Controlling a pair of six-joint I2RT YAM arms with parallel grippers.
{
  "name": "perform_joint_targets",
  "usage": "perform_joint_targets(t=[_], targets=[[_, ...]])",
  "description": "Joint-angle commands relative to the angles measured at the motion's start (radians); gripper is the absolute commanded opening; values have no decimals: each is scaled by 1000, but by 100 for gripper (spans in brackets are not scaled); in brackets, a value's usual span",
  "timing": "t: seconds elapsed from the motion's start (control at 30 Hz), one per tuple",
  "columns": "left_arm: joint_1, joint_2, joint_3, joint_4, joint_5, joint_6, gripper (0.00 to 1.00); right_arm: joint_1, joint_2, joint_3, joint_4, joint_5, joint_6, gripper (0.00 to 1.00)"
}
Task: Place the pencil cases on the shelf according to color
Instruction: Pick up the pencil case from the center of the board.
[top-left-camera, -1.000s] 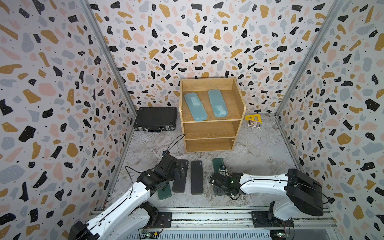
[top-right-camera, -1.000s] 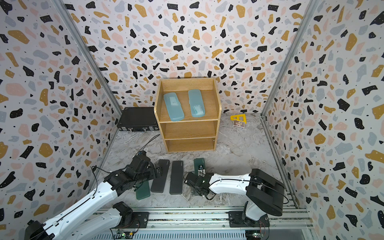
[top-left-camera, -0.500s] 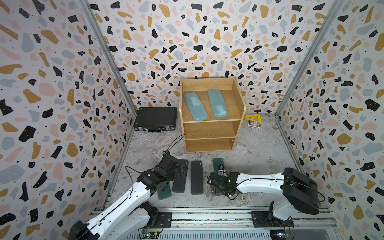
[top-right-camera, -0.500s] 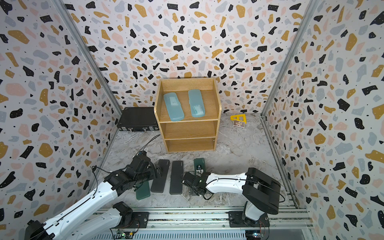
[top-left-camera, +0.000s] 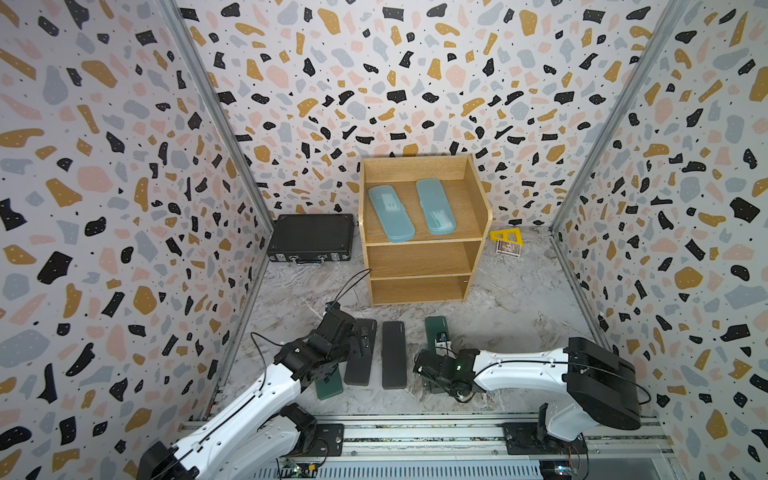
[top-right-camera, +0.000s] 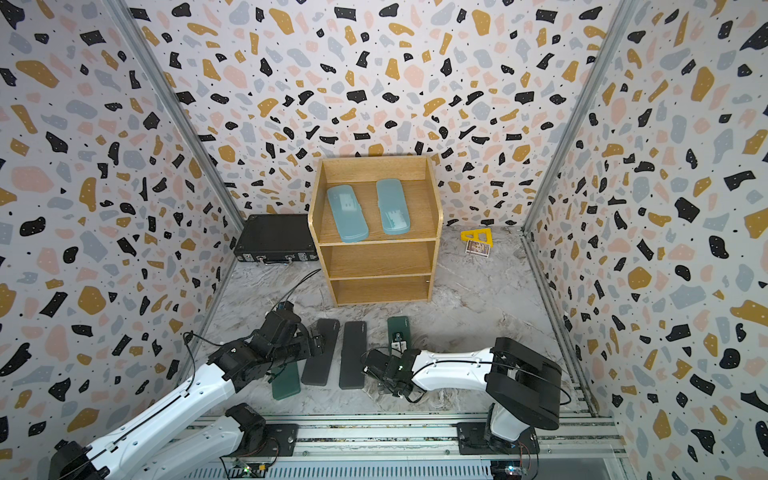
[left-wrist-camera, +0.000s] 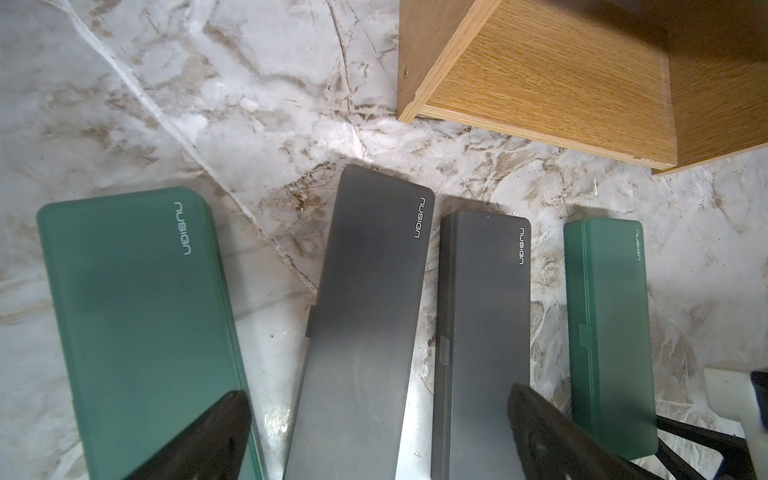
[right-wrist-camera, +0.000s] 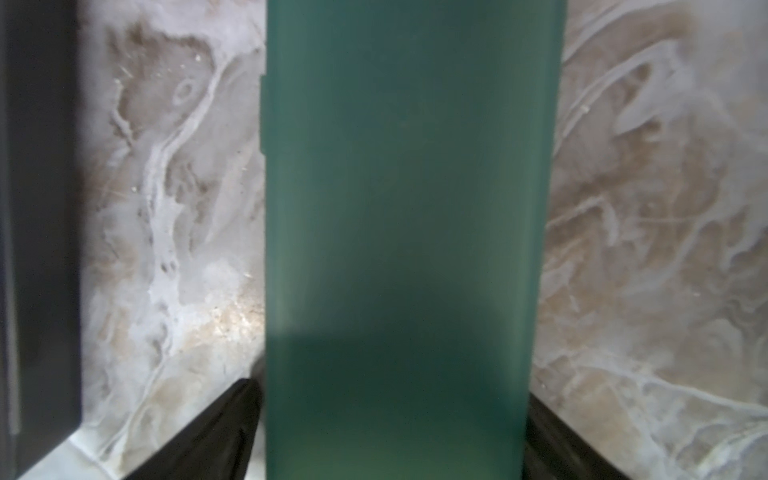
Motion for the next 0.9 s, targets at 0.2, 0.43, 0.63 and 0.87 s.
perform_joint_targets(t=[0.2,0.43,0.63,0.87], targets=[[6,-6,-1,14,8,7,100,8,8,-58,-79,-20,-7,65],[6,-17,-1,7,5,4,100,8,-33,-59,-110,26,-30,39],[6,-15,3,8,12,0,100,7,-109,-72,-157,69,-46,31],[4,-17,12,11,27,-12,100,9,-272,-85,-218,114,-89,30]])
